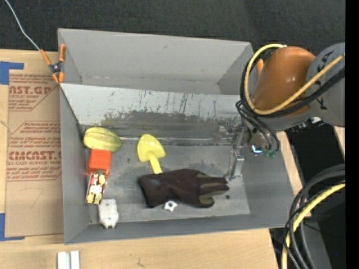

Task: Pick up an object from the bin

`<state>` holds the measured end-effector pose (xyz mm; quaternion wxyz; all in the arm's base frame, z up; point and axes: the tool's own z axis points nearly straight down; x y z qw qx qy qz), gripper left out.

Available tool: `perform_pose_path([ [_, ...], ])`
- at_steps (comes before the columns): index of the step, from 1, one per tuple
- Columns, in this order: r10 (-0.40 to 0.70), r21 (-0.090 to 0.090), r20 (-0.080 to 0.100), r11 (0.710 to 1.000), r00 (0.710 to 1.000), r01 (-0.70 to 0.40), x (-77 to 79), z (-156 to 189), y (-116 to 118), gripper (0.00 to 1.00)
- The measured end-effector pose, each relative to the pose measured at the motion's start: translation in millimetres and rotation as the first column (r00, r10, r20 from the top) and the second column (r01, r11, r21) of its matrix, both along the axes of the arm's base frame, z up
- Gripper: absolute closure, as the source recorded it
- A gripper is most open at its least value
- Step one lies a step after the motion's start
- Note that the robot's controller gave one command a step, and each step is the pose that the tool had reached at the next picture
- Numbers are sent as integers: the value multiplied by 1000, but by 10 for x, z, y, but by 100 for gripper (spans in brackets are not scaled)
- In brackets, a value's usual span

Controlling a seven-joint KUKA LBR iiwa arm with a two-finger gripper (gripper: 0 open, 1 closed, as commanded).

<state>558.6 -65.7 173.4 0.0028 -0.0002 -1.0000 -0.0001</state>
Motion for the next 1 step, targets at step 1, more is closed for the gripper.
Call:
perform_pose_path([
  [1,1,-1,7,1000,1000,-1,16,48,3,0],
])
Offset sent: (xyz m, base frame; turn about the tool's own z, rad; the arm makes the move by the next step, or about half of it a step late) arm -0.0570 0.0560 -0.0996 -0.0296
